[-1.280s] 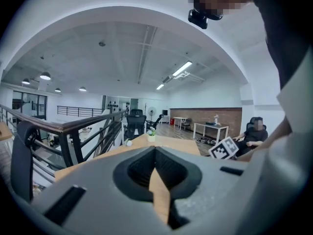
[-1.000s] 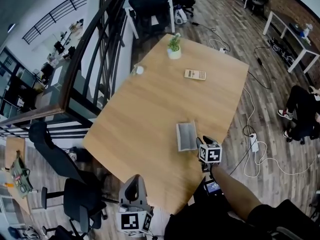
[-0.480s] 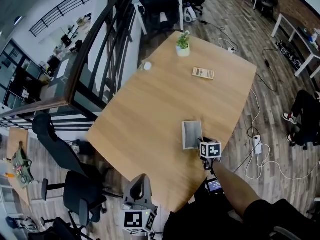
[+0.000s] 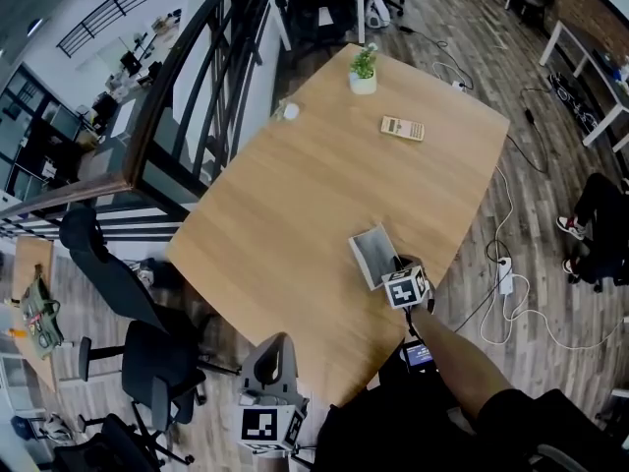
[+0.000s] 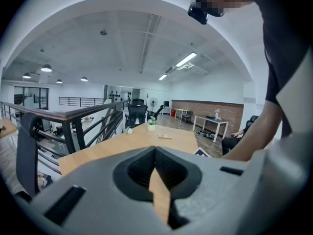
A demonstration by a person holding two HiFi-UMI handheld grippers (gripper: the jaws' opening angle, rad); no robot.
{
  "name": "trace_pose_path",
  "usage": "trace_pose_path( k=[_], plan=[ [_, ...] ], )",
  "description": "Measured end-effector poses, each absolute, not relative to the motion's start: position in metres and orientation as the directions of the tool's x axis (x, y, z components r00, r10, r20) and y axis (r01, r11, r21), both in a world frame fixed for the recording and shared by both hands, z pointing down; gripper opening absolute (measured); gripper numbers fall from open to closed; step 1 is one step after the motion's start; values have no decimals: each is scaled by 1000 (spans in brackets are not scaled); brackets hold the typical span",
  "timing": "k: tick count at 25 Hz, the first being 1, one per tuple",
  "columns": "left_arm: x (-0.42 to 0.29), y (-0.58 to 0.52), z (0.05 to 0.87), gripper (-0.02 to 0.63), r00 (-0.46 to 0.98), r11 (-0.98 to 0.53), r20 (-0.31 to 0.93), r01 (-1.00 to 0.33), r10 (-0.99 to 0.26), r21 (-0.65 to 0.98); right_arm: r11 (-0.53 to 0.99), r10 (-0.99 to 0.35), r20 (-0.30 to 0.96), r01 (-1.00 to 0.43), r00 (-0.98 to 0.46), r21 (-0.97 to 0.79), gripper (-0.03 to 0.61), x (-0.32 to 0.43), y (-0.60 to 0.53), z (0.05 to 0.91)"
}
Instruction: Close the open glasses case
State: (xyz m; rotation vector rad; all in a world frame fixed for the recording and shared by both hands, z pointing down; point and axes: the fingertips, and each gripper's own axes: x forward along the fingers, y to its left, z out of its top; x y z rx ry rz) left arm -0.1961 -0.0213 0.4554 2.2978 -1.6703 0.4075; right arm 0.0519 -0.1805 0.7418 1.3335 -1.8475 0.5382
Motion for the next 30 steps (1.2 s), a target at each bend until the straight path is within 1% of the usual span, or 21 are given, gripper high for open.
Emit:
trace_pose_path(
  k=[2, 4, 6, 8, 9, 10, 12, 14, 15, 17, 18, 20, 23, 24, 27, 29, 30],
  plan=[
    [-196, -21, 455, 0, 295, -298, 379, -953, -877, 53, 468, -616, 786, -829, -58, 306, 21, 45, -179, 739],
    [-195, -19, 457, 0, 296, -298, 385, -953, -874, 55, 561, -656, 755, -654, 23, 508, 21, 36, -176, 737],
    [-196, -16, 460, -1, 294, -299, 393, -953, -871, 50, 597, -711, 698, -454, 83, 662, 43, 29, -173, 734],
    [-196, -13, 462, 0, 290, -296, 400, -954, -869, 49, 599, -759, 644, -286, 95, 748, 54, 18, -169, 730],
    [-196, -12, 463, -1, 289, -294, 399, -954, -870, 51, 603, -770, 632, -227, 84, 765, 54, 12, -165, 730],
    [-195, -11, 463, 0, 290, -292, 392, -955, -873, 56, 613, -772, 632, -183, 68, 768, 59, 7, -161, 730],
    [-194, -11, 461, -1, 288, -284, 371, -956, -883, 66, 651, -751, 660, -128, 35, 748, 96, 0, -153, 733],
    [-194, -10, 464, 0, 282, -269, 367, -959, -887, 86, 700, -710, 704, -115, -1, 705, 116, -3, -148, 735],
    [-193, -7, 468, 0, 282, -264, 376, -959, -883, 98, 730, -679, 734, -138, -25, 670, 141, -4, -146, 736],
    [-190, 0, 481, -1, 288, -269, 418, -957, -862, 106, 801, -583, 808, -225, -87, 555, 149, -7, -140, 739],
    [-190, 6, 486, -1, 290, -272, 438, -957, -851, 105, 835, -525, 842, -265, -123, 482, 207, -11, -134, 739],
    [-190, 16, 495, 0, 289, -270, 470, -957, -834, 109, 880, -441, 880, -278, -175, 386, 277, -19, -121, 734],
    [-189, 23, 498, 0, 286, -274, 523, -956, -803, 101, 896, -440, 881, -148, -173, 419, 278, -27, -105, 728],
    [-189, 24, 498, 0, 282, -273, 526, -957, -802, 97, 902, -429, 886, -132, -179, 410, 278, -31, -99, 731],
    [-191, 24, 495, 0, 269, -252, 489, -962, -830, 103, 928, -350, 913, -212, -210, 307, 276, -38, -82, 747],
    [-192, 16, 488, 0, 270, -252, 443, -963, -855, 100, 925, -338, 913, -262, -230, 276, 276, -40, -84, 749],
    [-192, 15, 485, -1, 268, -252, 428, -963, -863, 95, 920, -338, 910, -286, -240, 267, 266, -40, -86, 749]
  ],
)
